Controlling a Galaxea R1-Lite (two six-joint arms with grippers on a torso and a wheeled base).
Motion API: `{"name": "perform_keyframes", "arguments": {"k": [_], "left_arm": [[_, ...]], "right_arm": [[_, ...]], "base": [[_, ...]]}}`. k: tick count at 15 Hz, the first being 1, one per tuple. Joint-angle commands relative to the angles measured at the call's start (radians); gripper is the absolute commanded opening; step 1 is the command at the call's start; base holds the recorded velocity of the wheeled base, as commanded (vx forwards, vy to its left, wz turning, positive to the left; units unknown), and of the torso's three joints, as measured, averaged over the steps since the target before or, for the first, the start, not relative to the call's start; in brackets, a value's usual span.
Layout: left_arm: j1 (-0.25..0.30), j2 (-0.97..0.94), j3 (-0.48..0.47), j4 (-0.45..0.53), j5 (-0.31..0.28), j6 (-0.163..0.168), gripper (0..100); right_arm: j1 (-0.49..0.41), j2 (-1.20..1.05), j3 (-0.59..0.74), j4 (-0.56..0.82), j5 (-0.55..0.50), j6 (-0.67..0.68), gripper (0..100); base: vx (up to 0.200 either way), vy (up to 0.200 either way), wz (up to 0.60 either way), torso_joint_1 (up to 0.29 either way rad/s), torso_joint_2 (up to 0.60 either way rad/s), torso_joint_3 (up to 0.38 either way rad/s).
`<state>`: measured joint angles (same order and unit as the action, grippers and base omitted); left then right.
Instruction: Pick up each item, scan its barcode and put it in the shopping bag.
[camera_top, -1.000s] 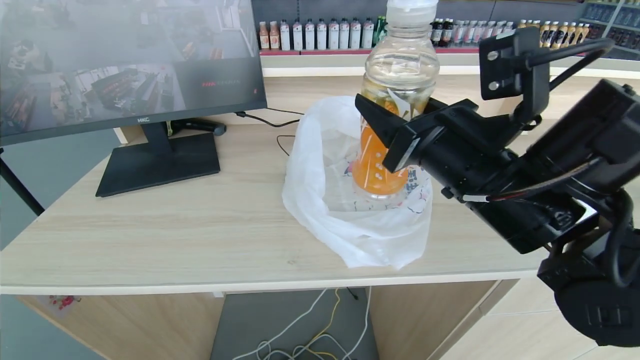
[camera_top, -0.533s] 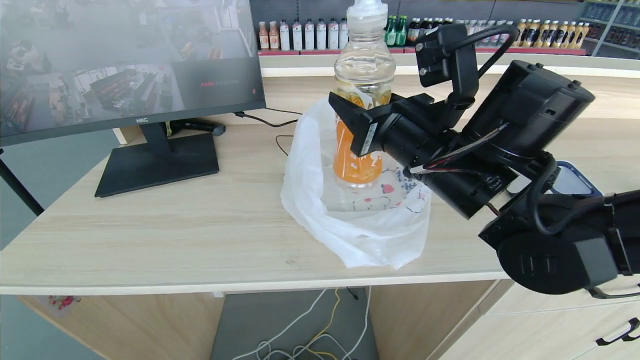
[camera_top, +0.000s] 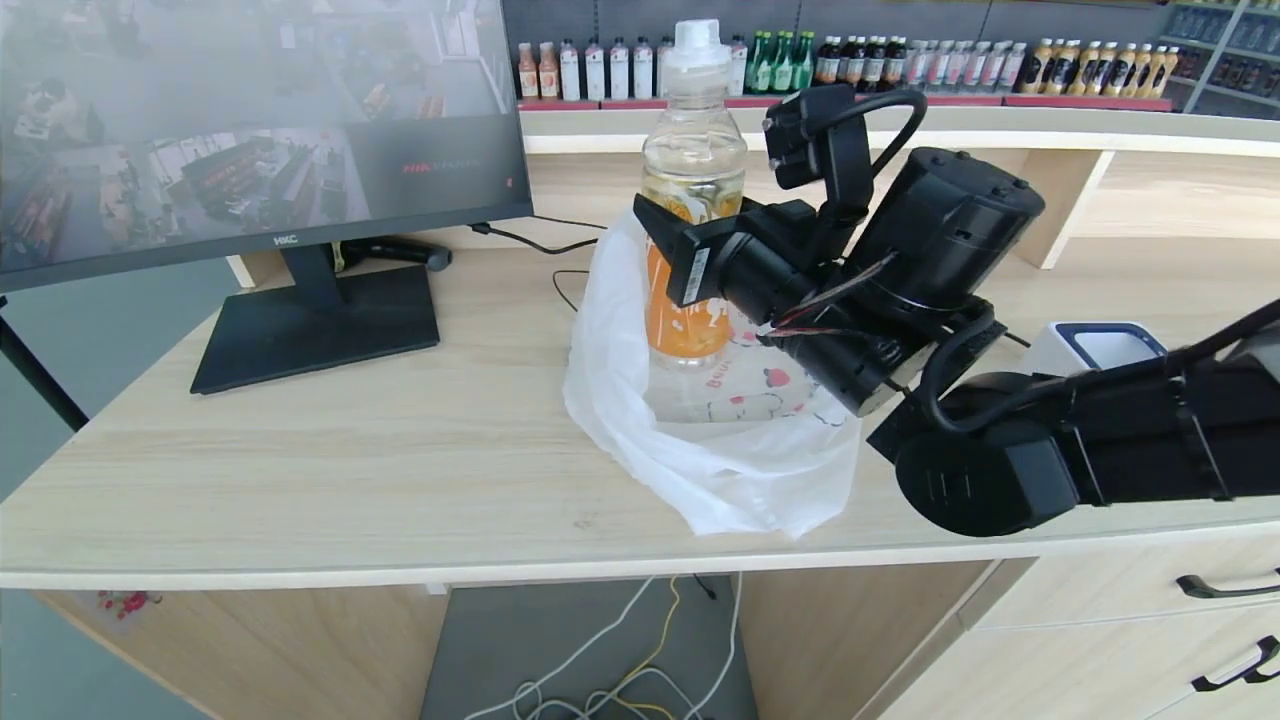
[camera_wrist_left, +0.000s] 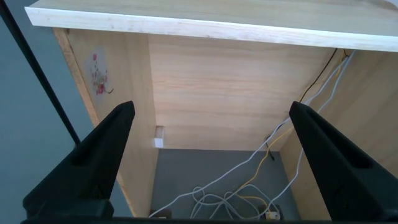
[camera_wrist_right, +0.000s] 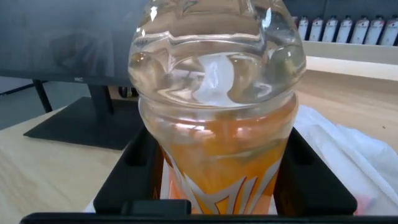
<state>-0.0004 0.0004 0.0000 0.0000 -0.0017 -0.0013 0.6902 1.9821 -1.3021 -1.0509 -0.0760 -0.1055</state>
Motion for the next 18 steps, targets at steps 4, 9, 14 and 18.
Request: {"name": "perform_keyframes", "arguments": {"k": [4, 9, 14, 18], "left_arm": [[0.0, 0.0, 0.0, 0.0, 0.0, 0.0, 100], [0.0, 0.0, 0.0, 0.0, 0.0, 0.0, 100], [-0.001, 0.0, 0.0, 0.0, 0.0, 0.0, 100], [-0.001, 0.0, 0.0, 0.0, 0.002, 0.001, 100]], "right_arm": [[-0.035, 0.061, -0.006, -0.003, 0.004, 0.052, 0], [-0.06, 0.116, -0.054, -0.003, 0.007, 0.087, 0], [-0.064, 0.159, -0.078, -0.008, 0.008, 0.095, 0], [-0.064, 0.17, -0.071, -0.018, 0.008, 0.106, 0]], "base": [[0.0, 0.0, 0.0, 0.0, 0.0, 0.0], [0.0, 0.0, 0.0, 0.0, 0.0, 0.0], [0.0, 0.0, 0.0, 0.0, 0.0, 0.0], [0.0, 0.0, 0.0, 0.0, 0.0, 0.0]]}}
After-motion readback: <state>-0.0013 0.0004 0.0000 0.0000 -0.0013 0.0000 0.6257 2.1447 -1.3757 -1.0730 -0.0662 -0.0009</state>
